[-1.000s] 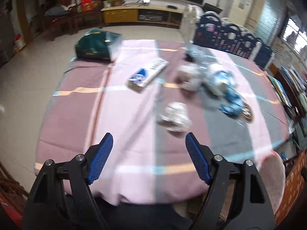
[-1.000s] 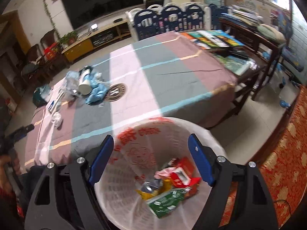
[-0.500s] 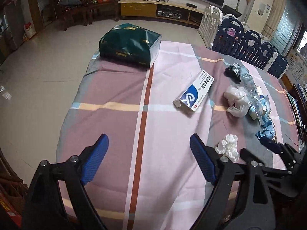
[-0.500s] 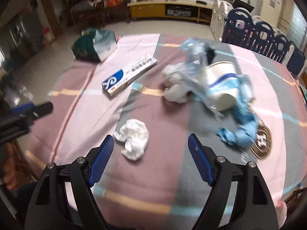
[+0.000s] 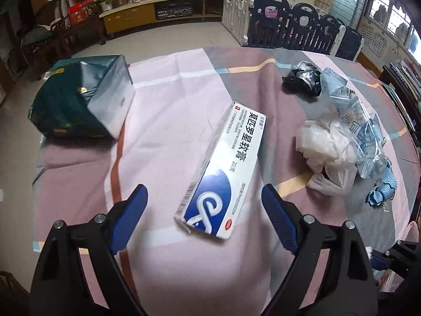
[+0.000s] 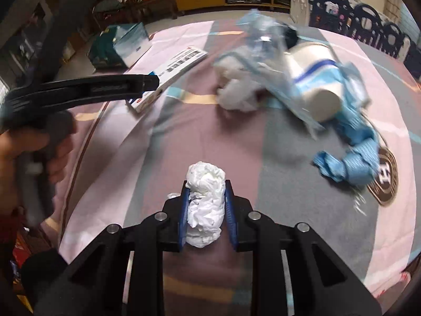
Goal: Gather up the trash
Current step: 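Grasp the white tissue with the right gripper while the left grasps the white-blue medicine box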
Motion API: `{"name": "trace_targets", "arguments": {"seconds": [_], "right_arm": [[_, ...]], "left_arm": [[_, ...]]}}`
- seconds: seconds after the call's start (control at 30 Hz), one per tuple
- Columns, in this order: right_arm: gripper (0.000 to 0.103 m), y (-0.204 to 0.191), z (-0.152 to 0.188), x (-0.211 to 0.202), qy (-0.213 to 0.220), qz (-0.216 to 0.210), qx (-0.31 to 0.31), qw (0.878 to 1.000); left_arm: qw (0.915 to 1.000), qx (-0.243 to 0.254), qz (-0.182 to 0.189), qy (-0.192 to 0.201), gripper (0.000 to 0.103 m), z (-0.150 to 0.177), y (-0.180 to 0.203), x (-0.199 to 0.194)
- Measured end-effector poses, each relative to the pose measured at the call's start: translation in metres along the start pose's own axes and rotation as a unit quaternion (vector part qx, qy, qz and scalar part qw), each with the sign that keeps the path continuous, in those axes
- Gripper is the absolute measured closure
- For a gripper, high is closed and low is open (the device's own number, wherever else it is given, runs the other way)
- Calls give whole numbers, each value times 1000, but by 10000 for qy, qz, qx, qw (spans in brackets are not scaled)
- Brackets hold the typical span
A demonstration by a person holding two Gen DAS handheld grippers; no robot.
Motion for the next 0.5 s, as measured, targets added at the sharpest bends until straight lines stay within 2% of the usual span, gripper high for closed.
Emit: {"name": "trace_targets", "arguments": {"seconds": [0.13,0.2,0.23,0.37,0.5], "right_arm": [[78,27,23,-30,108,29,336,9994],[78,38,31,-39,138,97,448,9989],[78,44,34,-45,164,150,506,9985],[78,56,43,-59,268,207,670,9972],[78,58,43,-71,375,243,722,9964]], "left_arm": [[9988,439,-130,-178,31,-2,10,20],[9981,522,-152,-280,43,-2,12,25],[9985,471,-21,-280,54,-2,13,25],[9994,273,-44,-215,55,2,10,13],[9996,16,-57,294,55,12,11,-41]]}}
Point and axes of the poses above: each gripper's, at about its wrist camera, not at the fingertips, and x roughly the way its jaws point, y to its right, z to its underside, the point moved 9 cm from there along x, roughly the way its jaws point, and after that the axes turned 11 degrees about -x, right-handed, at the moved point
